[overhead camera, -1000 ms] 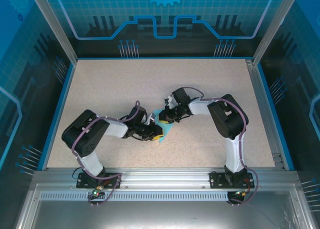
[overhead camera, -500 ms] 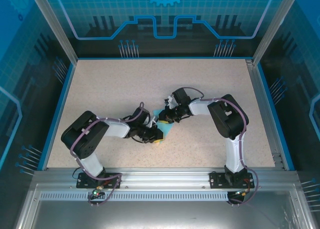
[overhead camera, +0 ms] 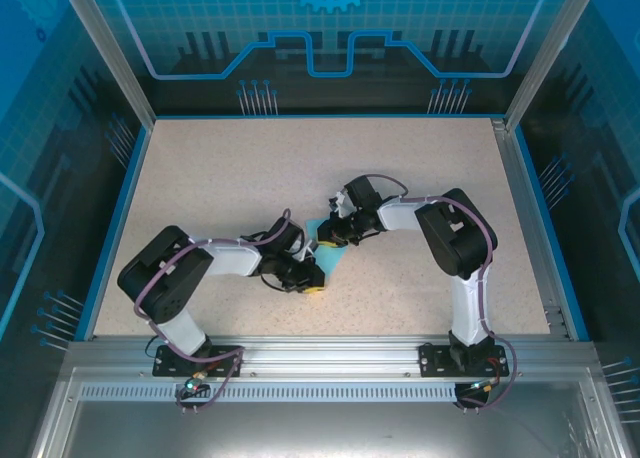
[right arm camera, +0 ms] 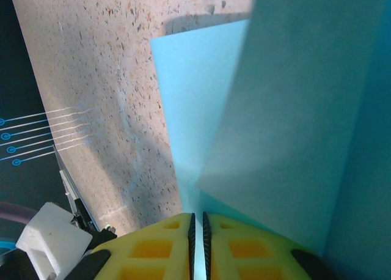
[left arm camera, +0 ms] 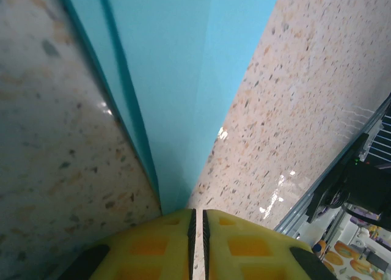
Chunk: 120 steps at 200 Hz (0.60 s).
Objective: Fold a paper plane with a square sheet of paper (pick it up from the middle)
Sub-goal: Fourth fold the wing at the center of the table.
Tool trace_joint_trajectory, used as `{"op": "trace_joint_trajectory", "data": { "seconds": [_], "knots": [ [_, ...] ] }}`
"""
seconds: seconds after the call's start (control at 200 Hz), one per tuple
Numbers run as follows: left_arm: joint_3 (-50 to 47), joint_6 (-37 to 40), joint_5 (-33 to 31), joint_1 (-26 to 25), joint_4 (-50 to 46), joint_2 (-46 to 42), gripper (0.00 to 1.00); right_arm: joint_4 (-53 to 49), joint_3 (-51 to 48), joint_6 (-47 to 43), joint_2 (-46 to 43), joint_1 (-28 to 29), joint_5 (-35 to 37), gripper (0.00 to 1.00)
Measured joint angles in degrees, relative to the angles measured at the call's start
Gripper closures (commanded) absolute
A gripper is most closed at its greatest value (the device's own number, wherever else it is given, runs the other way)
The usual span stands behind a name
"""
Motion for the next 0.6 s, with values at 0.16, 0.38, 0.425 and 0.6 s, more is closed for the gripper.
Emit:
{"op": "trace_joint_trajectory", "data": {
  "seconds": [0.16, 0.38, 0.425, 0.6],
  "knots": [
    [-3.02, -1.44, -2.91, -0.68, -2.34, -8.85, 0.81, 0.28, -0.17, 0.2, 0.0, 0.0, 0.0, 0.85],
    [-4.52, -6.4, -9.03, 4.28, -1.64, -20.02, 0.79, 1.29, -0.57, 1.42, -0.09, 0.0, -0.04, 0.85],
    [-4.52, -7.28, -9.57, 4.5, -0.81, -19.8, 0.79, 1.55, -0.7, 1.6, -0.11, 0.0, -0.04, 0.85],
    [-3.8, -10.71, -9.75, 4.5, 3.45, -15.34, 0.78, 2.12, -1.01, 1.97, -0.26, 0.0, -0.02, 0.85]
  ]
}}
